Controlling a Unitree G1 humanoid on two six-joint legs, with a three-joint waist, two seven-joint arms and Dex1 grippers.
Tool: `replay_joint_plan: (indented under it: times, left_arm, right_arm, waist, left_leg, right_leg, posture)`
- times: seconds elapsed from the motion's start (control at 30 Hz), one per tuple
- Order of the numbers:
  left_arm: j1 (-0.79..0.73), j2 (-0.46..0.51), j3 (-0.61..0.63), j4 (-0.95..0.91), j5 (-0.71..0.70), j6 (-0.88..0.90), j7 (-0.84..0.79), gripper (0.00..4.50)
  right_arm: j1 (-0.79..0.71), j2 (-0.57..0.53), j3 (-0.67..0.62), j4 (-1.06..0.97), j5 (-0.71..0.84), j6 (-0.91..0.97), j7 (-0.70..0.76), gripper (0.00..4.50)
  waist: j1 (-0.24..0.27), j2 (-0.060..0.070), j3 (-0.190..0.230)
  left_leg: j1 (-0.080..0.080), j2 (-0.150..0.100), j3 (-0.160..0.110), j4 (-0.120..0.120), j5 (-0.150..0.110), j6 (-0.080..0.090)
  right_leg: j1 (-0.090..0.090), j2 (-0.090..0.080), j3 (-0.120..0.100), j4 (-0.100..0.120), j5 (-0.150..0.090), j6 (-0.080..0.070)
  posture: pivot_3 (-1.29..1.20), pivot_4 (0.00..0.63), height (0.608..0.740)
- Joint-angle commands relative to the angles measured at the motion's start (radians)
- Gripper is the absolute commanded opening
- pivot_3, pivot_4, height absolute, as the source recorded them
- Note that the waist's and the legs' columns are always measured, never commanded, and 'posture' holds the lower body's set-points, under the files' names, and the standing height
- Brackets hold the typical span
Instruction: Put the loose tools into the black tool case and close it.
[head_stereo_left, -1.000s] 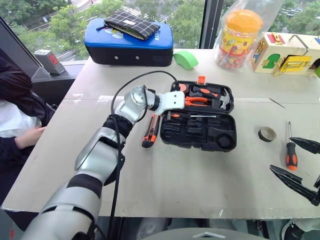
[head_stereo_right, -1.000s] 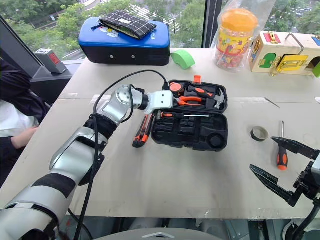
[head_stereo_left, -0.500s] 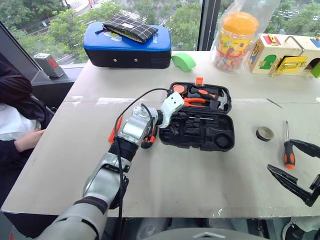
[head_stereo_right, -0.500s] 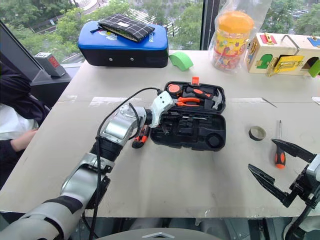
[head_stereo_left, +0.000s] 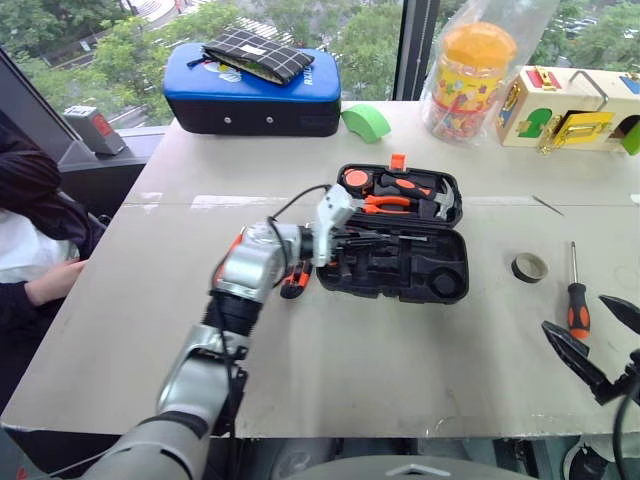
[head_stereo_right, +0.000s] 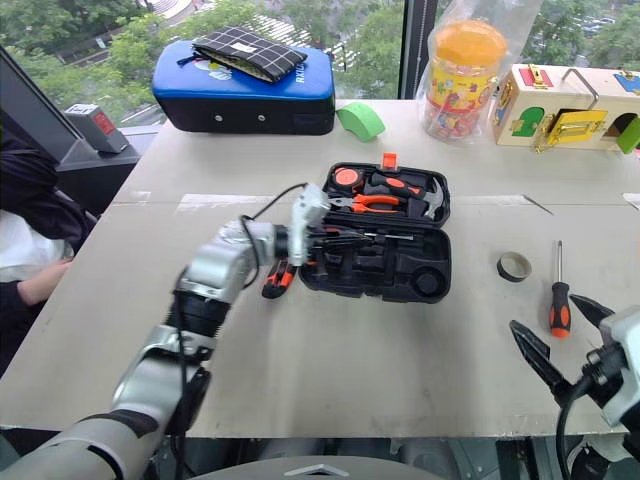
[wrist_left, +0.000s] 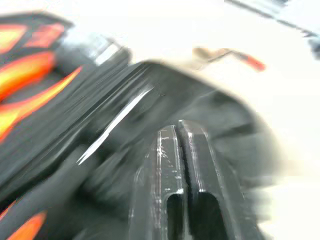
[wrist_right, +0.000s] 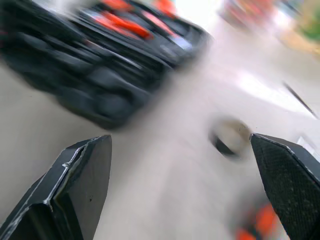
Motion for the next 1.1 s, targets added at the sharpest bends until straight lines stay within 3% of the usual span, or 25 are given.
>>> replay_joint_plan:
  times: [0.03, 0.2, 0.23, 0.33, 0.53, 0.57, 0.73, 0.87, 1.0, 1.1]
  left_arm:
    - [0.047, 0.063, -0.028, -0.208, -0.103, 0.061, -0.118, 1.86]
    - [0.100, 0.137, -0.047, -0.394, -0.170, 0.139, -0.131, 4.12]
    - [0.111, 0.145, -0.047, -0.419, -0.176, 0.136, -0.130, 4.12]
    - [0.140, 0.162, -0.050, -0.471, -0.187, 0.145, -0.103, 4.23]
    - [0.190, 0.187, -0.038, -0.487, -0.189, 0.133, -0.066, 4.23]
    - [0.197, 0.185, -0.029, -0.490, -0.199, 0.137, -0.057, 4.23]
    - [0.283, 0.172, 0.039, -0.461, -0.163, -0.006, -0.004, 4.23]
    - [0.348, 0.225, 0.131, -0.440, -0.253, 0.045, -0.024, 4.23]
    - [0.474, 0.300, 0.263, -0.512, -0.317, 0.033, -0.038, 4.23]
    - [0.605, 0.362, 0.358, -0.608, -0.356, 0.041, -0.028, 4.23]
  right_arm:
    - [-0.083, -0.034, -0.014, 0.063, 0.021, 0.205, -0.158, 4.50]
    - [-0.348, -0.058, 0.126, 0.288, -0.021, 0.461, -0.312, 4.50]
    - [-0.408, -0.051, 0.149, 0.349, -0.038, 0.481, -0.331, 4.50]
    - [-0.500, -0.047, 0.157, 0.453, -0.056, 0.529, -0.341, 3.64]
    - [-0.507, -0.066, 0.135, 0.481, -0.083, 0.541, -0.313, 0.97]
    - [-0.492, -0.086, 0.126, 0.461, -0.090, 0.530, -0.298, 0.76]
    - [-0.422, -0.210, 0.058, 0.296, -0.089, 0.400, -0.135, 0.76]
    - [-0.448, -0.411, 0.143, 0.231, -0.124, 0.196, 0.126, 0.76]
    - [-0.759, -0.573, 0.539, 0.390, -0.237, 0.003, 0.328, 0.76]
    - [-1.031, -0.521, 0.828, 0.589, -0.397, -0.149, 0.460, 0.76]
  waist:
    - [0.002, 0.001, -0.001]
    - [0.002, 0.001, 0.001]
    - [0.002, 0.002, 0.002]
    - [0.003, 0.007, 0.001]
    - [0.005, 0.005, 0.001]
    - [0.006, 0.005, 0.001]
    - [0.004, 0.009, 0.002]
    - [-0.030, 0.012, 0.003]
    - [-0.053, 0.008, 0.007]
    - [-0.053, 0.006, 0.010]
  left_leg:
    - [0.000, 0.000, 0.000, 0.000, 0.000, 0.000]
    - [0.001, 0.000, 0.000, 0.000, -0.002, 0.004]
    - [0.001, 0.000, 0.000, 0.000, -0.002, 0.005]
    - [0.002, 0.000, 0.001, 0.000, -0.002, 0.005]
    - [0.002, 0.000, 0.001, 0.000, -0.002, 0.005]
    - [0.002, -0.001, 0.001, 0.001, -0.003, 0.005]
    - [0.001, -0.002, 0.001, 0.001, -0.004, 0.007]
    - [0.004, 0.001, 0.004, -0.001, -0.004, 0.007]
    - [0.005, 0.007, 0.005, -0.001, -0.004, 0.007]
    - [0.005, 0.008, 0.006, -0.001, -0.004, 0.007]
  right_leg:
    - [0.001, 0.000, 0.000, -0.001, 0.000, 0.000]
    - [0.003, 0.000, 0.000, -0.002, 0.000, -0.001]
    - [0.003, 0.000, 0.000, -0.002, 0.001, -0.001]
    - [0.004, 0.000, 0.000, -0.003, 0.001, -0.002]
    - [0.005, 0.001, 0.000, -0.004, 0.001, -0.001]
    - [0.005, 0.000, 0.000, -0.005, 0.001, -0.001]
    - [0.005, -0.001, 0.000, -0.006, 0.001, -0.001]
    - [0.004, 0.001, 0.002, -0.005, 0.001, -0.001]
    - [0.005, 0.006, 0.001, -0.006, 0.001, -0.001]
    - [0.004, 0.005, 0.002, -0.007, 0.001, -0.001]
  posture:
    - [0.00, 0.150, 0.740]
    - [0.00, 0.150, 0.740]
    - [0.00, 0.150, 0.740]
    - [0.00, 0.150, 0.740]
    - [0.00, 0.150, 0.740]
    - [0.00, 0.150, 0.740]
    - [0.00, 0.150, 0.740]
    - [0.00, 0.150, 0.740]
    - [0.00, 0.150, 0.740]
    - [0.00, 0.150, 0.740]
